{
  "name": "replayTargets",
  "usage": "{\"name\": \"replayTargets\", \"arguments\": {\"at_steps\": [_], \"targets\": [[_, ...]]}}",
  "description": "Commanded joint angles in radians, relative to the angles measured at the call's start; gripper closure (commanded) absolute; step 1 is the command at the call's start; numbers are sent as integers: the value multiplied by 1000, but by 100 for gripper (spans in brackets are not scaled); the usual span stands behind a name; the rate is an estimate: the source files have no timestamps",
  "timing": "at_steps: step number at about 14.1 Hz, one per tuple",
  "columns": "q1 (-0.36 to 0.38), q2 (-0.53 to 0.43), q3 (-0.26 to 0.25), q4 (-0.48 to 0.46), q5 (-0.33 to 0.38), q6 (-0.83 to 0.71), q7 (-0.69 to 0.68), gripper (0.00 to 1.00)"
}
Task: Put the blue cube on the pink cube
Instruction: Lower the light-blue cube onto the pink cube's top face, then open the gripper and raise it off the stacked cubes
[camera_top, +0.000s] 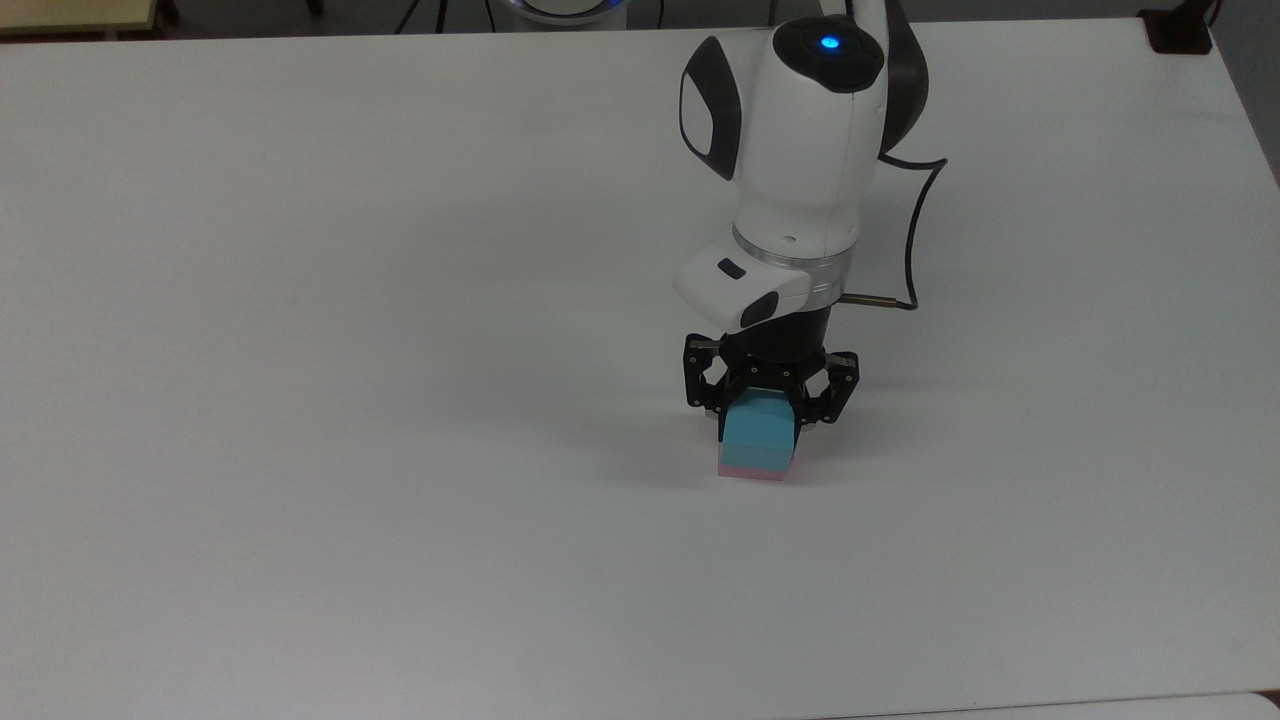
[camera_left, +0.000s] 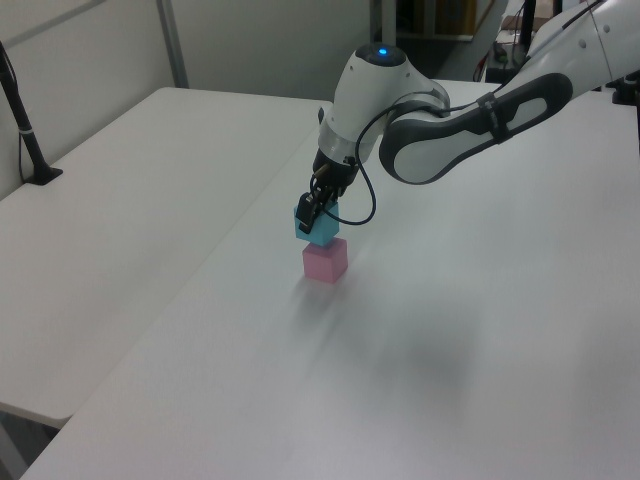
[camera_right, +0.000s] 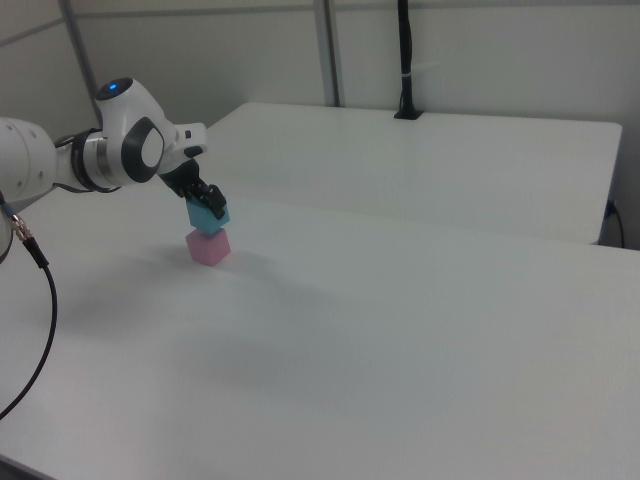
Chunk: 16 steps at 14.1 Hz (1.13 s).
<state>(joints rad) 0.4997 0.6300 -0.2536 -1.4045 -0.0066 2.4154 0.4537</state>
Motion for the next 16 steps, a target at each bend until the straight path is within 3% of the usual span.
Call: {"name": "replayTargets", "arguments": {"at_steps": [1,2,3,11,13,16], "targets": [[11,-9,-6,-4,-24,8,19,52],[11,-12,-6,-5,-24,4,17,35],[13,-13,-4,-13,-23,4,20,3],[25,-70,0,-34,-16,-76,25,0],[19,-128,0,-36,-9,-131,28,0],[-28,-280,13,-42,-7,-347,20,0]]}}
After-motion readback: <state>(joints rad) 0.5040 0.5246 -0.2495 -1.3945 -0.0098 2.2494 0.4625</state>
